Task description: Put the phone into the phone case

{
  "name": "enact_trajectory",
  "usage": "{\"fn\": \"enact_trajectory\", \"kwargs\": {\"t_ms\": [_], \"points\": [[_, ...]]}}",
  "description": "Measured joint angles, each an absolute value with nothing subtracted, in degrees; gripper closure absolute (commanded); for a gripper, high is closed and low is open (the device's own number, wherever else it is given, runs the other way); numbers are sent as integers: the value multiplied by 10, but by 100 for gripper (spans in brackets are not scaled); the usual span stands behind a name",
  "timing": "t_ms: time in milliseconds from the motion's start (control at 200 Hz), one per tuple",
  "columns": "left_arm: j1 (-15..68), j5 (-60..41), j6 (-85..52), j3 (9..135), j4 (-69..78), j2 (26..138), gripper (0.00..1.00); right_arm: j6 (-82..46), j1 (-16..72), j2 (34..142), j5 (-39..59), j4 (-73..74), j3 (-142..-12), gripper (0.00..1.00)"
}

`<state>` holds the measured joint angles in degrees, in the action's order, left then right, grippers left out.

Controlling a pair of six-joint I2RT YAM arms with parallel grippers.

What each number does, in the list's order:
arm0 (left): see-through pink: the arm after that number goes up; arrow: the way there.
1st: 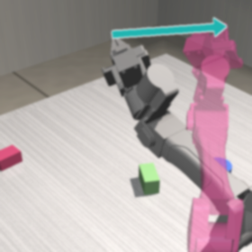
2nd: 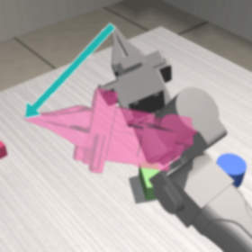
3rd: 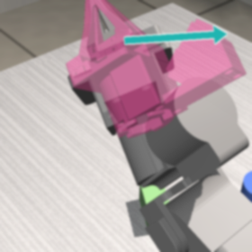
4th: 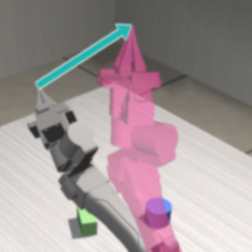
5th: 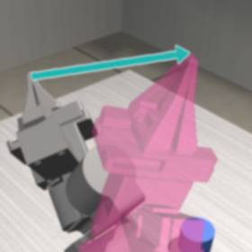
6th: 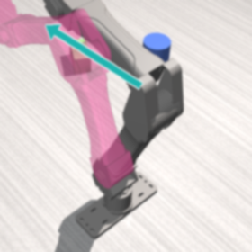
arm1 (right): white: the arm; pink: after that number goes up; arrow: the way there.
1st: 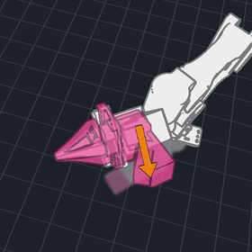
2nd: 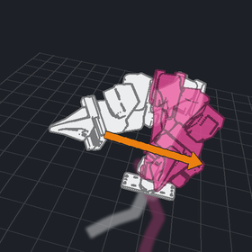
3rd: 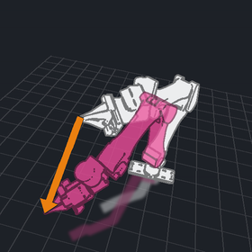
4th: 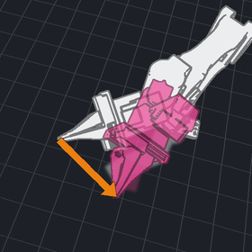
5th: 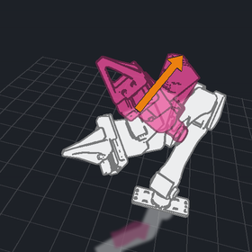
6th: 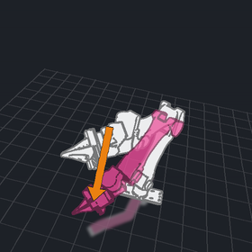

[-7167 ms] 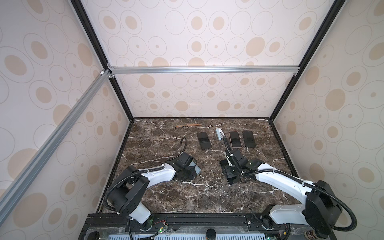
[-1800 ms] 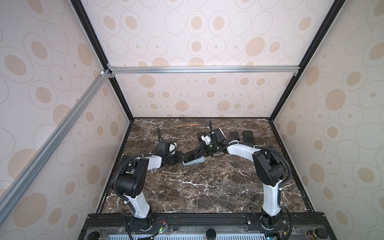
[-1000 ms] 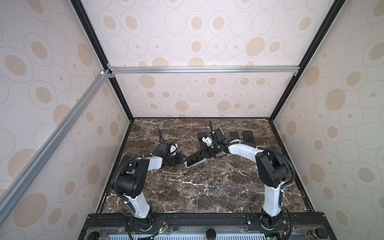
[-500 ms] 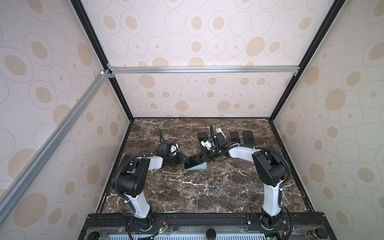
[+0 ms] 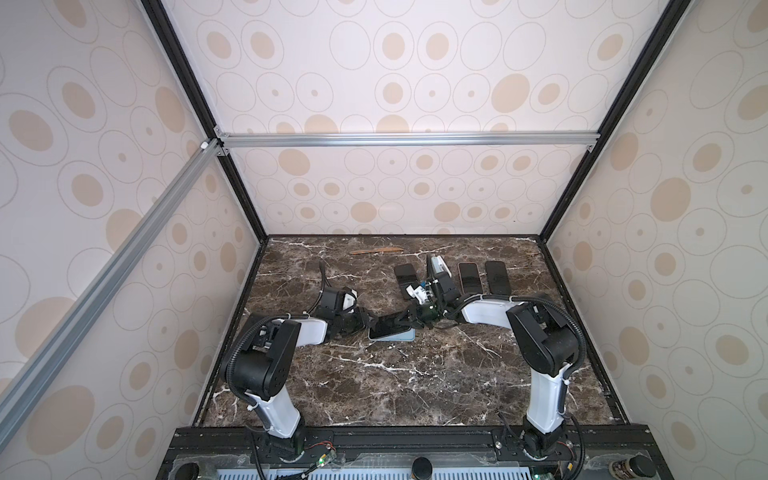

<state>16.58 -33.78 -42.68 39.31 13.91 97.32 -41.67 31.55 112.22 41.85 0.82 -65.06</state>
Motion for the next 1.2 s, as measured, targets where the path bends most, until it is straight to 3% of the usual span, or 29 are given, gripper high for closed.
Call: {"fn": "enact_trajectory", "kwargs": {"t_ms": [245, 505, 665, 765, 980, 1200], "points": [[173, -322, -400, 386, 115, 957, 55, -383, 319, 1123, 306, -146, -698, 50], [174, -320, -385, 386, 100, 950, 55, -349, 319, 1123, 247, -258, -774, 33], [174, -320, -377, 388, 90, 948, 56, -335, 322, 1123, 222, -305, -798, 32], [174, -320, -371, 390, 85, 948, 57, -329, 322, 1123, 210, -323, -800, 36], [174, -318, -356, 396, 66, 950, 68, -317, 322, 1123, 204, -342, -791, 70], [173, -324, -345, 398, 63, 955, 68, -327, 322, 1127, 224, -331, -774, 84]]}}
